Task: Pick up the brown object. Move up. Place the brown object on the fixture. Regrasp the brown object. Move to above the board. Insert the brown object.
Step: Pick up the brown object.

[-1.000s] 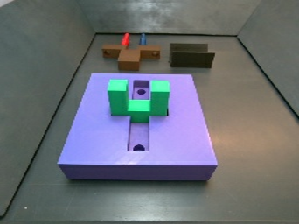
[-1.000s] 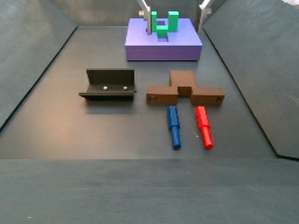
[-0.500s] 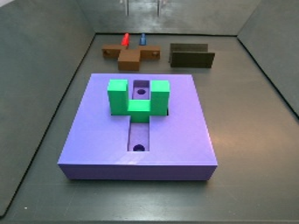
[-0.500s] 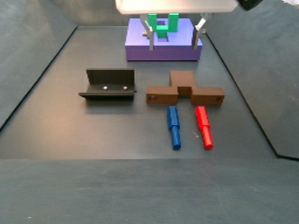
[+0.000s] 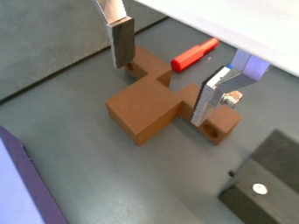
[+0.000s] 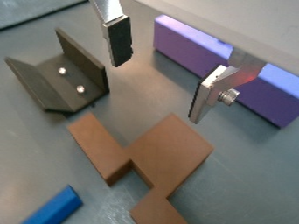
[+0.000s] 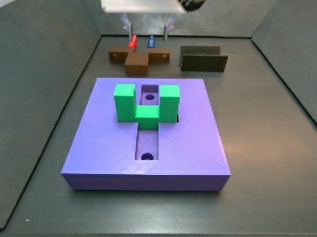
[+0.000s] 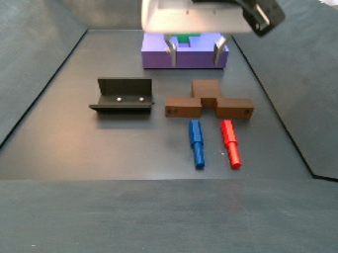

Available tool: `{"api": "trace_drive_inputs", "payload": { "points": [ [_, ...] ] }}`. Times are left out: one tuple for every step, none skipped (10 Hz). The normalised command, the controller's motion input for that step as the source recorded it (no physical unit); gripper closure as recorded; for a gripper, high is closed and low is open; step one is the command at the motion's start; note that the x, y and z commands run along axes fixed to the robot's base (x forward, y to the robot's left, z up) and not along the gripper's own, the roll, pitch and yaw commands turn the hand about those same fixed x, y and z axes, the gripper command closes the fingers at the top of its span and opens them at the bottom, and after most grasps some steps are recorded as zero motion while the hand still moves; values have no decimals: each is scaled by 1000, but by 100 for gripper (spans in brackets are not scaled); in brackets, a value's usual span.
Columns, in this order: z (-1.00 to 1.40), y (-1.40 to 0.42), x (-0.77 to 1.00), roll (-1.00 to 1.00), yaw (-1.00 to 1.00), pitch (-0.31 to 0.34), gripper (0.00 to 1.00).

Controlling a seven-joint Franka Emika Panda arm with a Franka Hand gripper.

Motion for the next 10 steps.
{"api": "trace_drive_inputs", "payload": {
  "points": [
    [-466, -31, -143, -204, 0, -49, 0],
    [-434, -46, -154, -209, 0, -54, 0],
    [-391, -94, -137, -221, 0, -66, 0],
    [-363, -174, -97, -171, 0, -47, 0],
    [-363, -131, -106, -149, 0, -46, 0],
    [-306, -140, -89, -151, 0, -41, 0],
    [-269, -111, -89, -137, 0, -44, 0],
    [-189, -60, -97, -83, 0, -36, 0],
    [-143, -14, -111, -53, -9, -29, 0],
    [-111, 0, -134, -29, -20, -23, 0]
  ]
}}
